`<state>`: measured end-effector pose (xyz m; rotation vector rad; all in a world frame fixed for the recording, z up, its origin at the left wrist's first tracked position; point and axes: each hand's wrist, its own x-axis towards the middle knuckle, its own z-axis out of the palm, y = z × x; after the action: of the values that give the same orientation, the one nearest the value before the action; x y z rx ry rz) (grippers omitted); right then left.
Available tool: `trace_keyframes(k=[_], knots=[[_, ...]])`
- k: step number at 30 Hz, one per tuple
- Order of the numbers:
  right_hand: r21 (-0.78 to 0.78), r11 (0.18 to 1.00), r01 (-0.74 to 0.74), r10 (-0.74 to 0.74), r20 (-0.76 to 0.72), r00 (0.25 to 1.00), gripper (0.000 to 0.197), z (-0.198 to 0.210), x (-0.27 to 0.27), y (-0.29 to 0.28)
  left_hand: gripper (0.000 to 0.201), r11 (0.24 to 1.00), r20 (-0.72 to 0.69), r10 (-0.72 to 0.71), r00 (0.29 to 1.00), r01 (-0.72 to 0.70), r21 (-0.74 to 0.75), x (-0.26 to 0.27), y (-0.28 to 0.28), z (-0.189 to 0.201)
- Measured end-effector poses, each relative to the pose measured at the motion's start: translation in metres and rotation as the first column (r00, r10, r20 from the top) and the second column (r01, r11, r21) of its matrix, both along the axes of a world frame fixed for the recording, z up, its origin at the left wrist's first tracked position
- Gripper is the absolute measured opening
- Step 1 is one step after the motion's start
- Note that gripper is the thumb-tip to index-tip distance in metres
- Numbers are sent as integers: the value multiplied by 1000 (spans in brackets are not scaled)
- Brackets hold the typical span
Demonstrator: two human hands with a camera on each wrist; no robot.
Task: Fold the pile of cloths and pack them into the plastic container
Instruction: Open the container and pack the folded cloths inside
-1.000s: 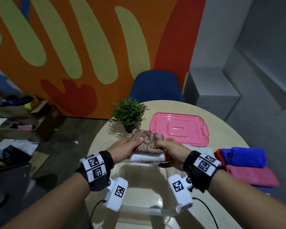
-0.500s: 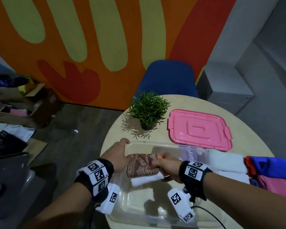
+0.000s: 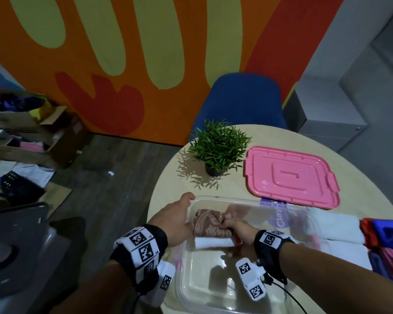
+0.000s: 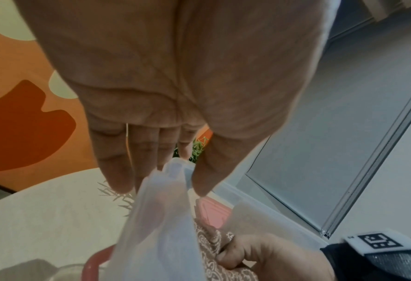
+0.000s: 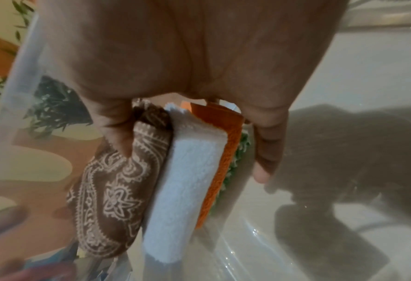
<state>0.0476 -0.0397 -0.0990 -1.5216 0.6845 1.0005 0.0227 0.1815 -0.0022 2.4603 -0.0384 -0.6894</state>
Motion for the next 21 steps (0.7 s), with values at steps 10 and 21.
trace_keyframes(k=[10, 21], knots=[[246, 948, 203, -188, -82, 979, 36, 2, -6, -1, 55, 1000, 9, 21, 1000, -21, 15, 5, -5, 6], [314, 913, 260, -239, -103, 965, 49, 5, -10, 1, 53, 994, -19, -3, 1000, 5, 108, 11, -12, 12]])
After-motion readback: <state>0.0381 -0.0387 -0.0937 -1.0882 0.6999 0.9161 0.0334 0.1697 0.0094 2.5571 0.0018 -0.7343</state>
